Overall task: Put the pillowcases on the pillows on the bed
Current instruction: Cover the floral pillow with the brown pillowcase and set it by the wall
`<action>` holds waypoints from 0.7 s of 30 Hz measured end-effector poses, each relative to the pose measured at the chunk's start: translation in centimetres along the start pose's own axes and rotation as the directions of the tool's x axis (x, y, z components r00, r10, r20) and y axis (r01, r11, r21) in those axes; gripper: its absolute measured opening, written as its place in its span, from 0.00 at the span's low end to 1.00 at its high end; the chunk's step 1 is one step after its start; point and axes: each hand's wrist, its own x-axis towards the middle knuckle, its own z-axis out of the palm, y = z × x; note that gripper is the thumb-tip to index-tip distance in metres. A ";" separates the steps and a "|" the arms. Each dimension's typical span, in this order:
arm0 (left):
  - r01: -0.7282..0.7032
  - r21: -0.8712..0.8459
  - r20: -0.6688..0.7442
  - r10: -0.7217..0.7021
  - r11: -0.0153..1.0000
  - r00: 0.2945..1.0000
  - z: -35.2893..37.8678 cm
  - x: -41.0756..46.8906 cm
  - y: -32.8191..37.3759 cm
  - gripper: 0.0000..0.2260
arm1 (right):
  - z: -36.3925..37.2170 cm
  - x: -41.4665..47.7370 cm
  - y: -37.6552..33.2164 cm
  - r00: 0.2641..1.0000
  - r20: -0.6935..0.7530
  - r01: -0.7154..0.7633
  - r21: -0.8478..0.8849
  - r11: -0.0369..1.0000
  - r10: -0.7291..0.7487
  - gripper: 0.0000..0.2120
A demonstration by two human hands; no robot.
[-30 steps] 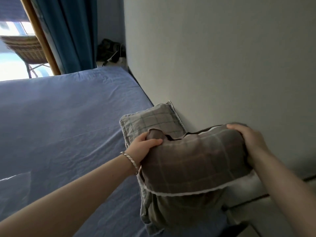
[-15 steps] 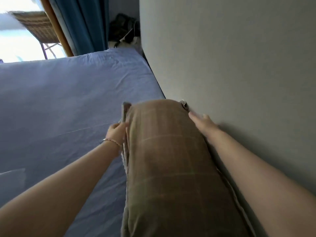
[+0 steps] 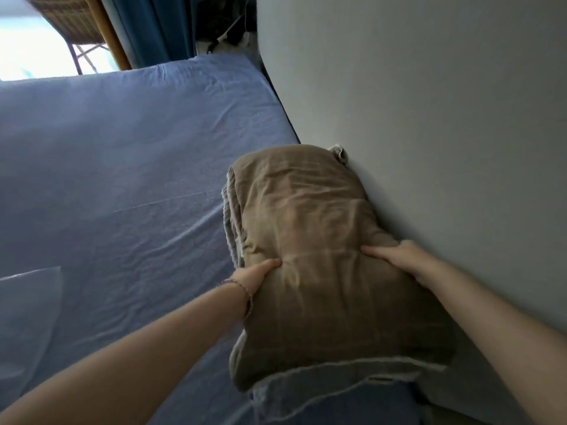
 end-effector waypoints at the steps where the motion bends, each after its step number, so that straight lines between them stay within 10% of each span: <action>1: -0.038 -0.067 -0.007 0.038 0.997 0.999 -0.6 0.0 1.1 0.41 | -1.0 0.0 -1.3 0.996 -0.068 0.056 0.022 0.998 -0.055 0.40; 4: -0.193 -0.156 -0.028 0.191 0.969 0.981 -1.7 -1.4 2.0 0.32 | -3.3 0.5 -2.2 0.984 -0.146 0.118 0.086 0.989 -0.104 0.36; 7: -0.178 0.220 0.005 0.182 0.959 0.983 -0.9 -0.9 -2.1 0.17 | -1.1 2.2 1.1 0.997 -0.053 -0.059 -0.214 0.975 0.048 0.24; 9: -0.067 0.528 0.074 0.032 0.847 0.997 -0.2 0.6 -4.1 0.16 | 1.7 3.5 3.3 0.992 -0.058 -0.127 -0.424 0.897 0.113 0.19; 12: -0.048 0.534 -0.081 0.108 0.844 0.991 -0.8 4.0 -1.6 0.26 | 3.8 5.5 3.0 0.976 -0.191 -0.182 -0.457 0.871 0.104 0.20; 18: -0.186 0.081 -0.200 0.199 0.979 0.959 -0.3 10.5 7.9 0.48 | 3.9 9.2 -5.9 0.995 -0.092 -0.023 0.236 0.972 0.046 0.49; 21: -0.092 -0.049 -0.257 0.077 0.995 0.963 1.4 12.7 9.2 0.48 | 4.7 11.2 -6.8 0.995 -0.089 -0.013 0.342 0.940 0.047 0.45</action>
